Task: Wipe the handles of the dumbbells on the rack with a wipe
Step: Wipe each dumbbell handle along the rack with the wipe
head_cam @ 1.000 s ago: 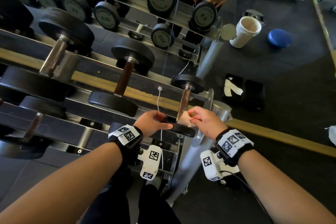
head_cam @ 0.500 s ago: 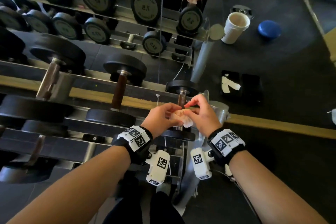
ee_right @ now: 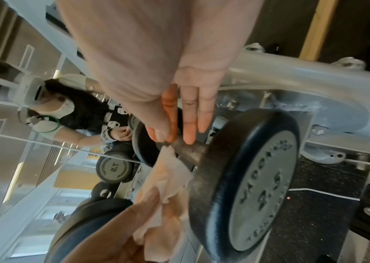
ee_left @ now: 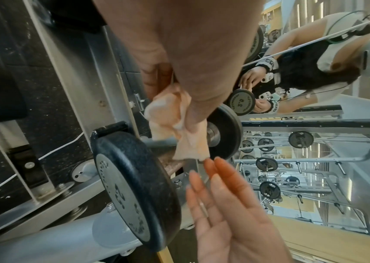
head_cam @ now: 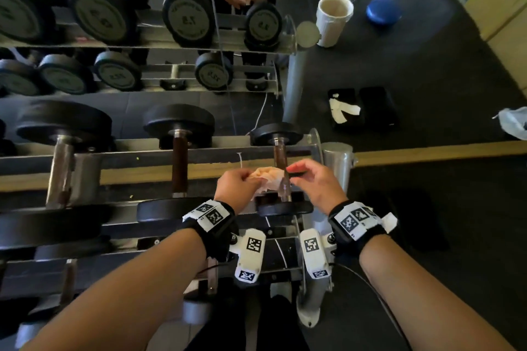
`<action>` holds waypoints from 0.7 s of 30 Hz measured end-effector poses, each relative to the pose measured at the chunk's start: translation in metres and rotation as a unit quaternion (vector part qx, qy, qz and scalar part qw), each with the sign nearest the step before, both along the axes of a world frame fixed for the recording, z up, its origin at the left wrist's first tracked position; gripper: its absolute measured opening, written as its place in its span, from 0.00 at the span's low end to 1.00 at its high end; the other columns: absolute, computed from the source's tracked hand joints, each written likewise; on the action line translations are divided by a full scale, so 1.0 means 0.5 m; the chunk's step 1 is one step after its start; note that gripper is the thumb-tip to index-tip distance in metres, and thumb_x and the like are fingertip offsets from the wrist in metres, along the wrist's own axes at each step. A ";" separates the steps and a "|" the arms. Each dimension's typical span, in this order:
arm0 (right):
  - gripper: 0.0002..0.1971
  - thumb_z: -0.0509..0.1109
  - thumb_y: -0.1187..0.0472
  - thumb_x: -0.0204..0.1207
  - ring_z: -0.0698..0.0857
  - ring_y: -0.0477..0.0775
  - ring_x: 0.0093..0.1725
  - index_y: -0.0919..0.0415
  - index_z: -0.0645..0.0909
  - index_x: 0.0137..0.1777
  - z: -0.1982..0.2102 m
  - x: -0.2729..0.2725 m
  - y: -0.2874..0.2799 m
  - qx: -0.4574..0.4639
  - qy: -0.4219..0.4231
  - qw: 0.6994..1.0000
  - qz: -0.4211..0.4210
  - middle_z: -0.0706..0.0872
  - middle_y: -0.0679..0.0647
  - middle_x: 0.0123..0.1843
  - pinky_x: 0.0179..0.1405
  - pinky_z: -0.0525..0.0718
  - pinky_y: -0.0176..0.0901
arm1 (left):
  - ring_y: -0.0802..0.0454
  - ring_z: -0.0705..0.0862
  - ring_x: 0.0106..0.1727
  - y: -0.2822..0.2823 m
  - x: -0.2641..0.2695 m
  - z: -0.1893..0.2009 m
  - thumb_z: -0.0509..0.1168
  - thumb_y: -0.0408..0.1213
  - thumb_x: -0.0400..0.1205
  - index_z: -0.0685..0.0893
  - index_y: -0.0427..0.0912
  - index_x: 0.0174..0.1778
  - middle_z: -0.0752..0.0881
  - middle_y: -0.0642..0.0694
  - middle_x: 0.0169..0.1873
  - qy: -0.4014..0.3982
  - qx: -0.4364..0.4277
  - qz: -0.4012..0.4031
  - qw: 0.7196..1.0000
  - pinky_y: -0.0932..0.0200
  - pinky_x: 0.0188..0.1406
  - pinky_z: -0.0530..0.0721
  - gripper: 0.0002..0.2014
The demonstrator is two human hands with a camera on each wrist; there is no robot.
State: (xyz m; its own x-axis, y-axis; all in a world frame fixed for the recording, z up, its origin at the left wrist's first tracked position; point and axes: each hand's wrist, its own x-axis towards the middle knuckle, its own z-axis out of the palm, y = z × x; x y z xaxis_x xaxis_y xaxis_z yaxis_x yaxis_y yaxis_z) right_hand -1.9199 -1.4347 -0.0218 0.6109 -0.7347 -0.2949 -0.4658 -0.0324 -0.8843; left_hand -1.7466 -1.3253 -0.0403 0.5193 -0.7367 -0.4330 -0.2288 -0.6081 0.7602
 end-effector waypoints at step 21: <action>0.10 0.74 0.70 0.77 0.88 0.55 0.62 0.62 0.86 0.57 -0.074 -0.085 0.095 0.165 -0.108 0.964 -0.178 0.89 0.62 0.60 0.66 0.83 0.43 | 0.52 0.87 0.53 -0.124 -0.004 -0.046 0.70 0.42 0.82 0.86 0.52 0.67 0.90 0.52 0.51 0.055 -0.068 0.052 0.995 0.56 0.60 0.84 0.16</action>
